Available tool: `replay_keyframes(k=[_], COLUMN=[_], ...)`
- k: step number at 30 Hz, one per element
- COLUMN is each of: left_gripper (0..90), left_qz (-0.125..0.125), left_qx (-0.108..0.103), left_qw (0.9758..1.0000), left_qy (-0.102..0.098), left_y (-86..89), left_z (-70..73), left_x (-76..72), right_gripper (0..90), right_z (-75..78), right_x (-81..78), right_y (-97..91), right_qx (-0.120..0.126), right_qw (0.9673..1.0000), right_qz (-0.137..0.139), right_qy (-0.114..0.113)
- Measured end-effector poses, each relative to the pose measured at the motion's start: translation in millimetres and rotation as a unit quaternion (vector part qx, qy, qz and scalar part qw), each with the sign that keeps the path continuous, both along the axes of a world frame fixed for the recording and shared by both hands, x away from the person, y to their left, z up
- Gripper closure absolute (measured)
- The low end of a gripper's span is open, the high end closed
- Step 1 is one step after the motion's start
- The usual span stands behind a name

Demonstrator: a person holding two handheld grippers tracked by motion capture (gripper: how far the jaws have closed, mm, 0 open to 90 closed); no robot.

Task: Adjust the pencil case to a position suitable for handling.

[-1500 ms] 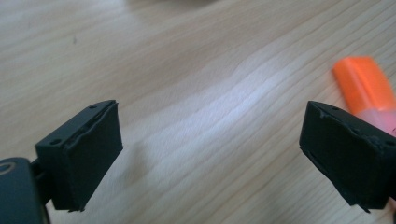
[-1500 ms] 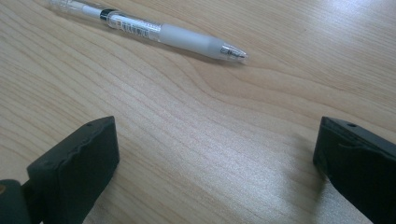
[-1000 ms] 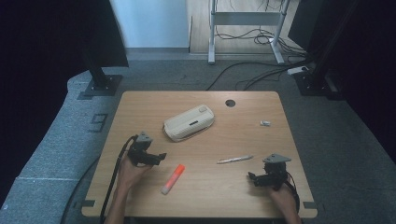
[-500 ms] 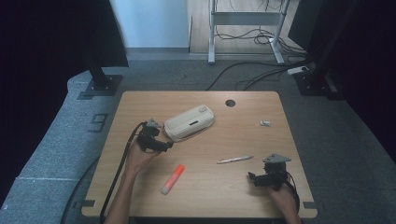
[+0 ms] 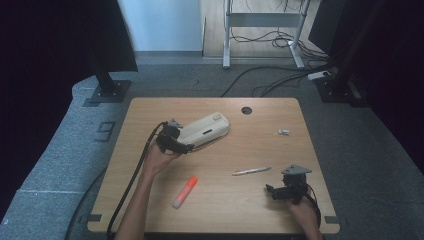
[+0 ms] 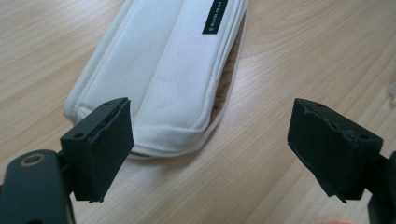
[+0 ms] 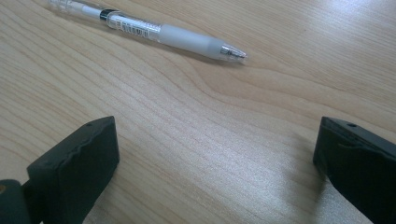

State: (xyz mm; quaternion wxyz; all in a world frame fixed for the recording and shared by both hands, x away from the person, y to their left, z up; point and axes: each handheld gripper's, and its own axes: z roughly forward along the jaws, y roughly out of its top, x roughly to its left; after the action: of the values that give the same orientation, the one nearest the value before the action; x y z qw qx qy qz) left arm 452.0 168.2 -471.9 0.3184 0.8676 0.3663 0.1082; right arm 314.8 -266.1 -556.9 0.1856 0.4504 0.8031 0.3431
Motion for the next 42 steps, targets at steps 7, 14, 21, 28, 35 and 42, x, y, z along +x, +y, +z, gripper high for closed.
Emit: replay_keyframes(k=[7, 14, 21, 28, 35, 42], left_gripper=[16.3, 19.2, 24.0, 28.3, 36.8, 42.9], left_qz=[-0.011, -0.012, -0.013, -0.019, -0.027, -0.024], left_qx=[-0.004, 0.008, 0.009, 0.018, 0.047, 0.041], left_qw=[0.9999, 0.9997, 0.9994, 0.9986, 0.9980, 0.9984], left_qy=[0.012, 0.018, 0.030, 0.046, 0.032, 0.032], left_y=[-11.0, -17.5, -24.7, -25.1, -27.3, -20.6], left_z=[-2.2, -6.8, -14.9, -27.7, -38.5, -39.7], left_x=[15.7, 28.1, 42.4, 48.8, 43.8, 36.0], right_gripper=[0.0, 0.0, 0.0, 0.0, 0.0, 0.0], right_z=[0.0, 0.0, 0.0, -0.1, 0.0, 0.0], right_x=[0.0, 0.0, 0.1, 0.1, 0.0, -0.1], right_y=[0.0, 0.0, -0.1, -0.1, -0.1, 0.0], right_qx=[0.000, 0.000, 0.000, 0.000, -0.001, 0.000], right_qw=[1.0000, 1.0000, 1.0000, 1.0000, 1.0000, 1.0000], right_qz=[0.000, 0.000, 0.000, 0.001, 0.001, 0.000], right_qy=[0.000, 0.000, -0.001, -0.001, 0.000, 0.000])
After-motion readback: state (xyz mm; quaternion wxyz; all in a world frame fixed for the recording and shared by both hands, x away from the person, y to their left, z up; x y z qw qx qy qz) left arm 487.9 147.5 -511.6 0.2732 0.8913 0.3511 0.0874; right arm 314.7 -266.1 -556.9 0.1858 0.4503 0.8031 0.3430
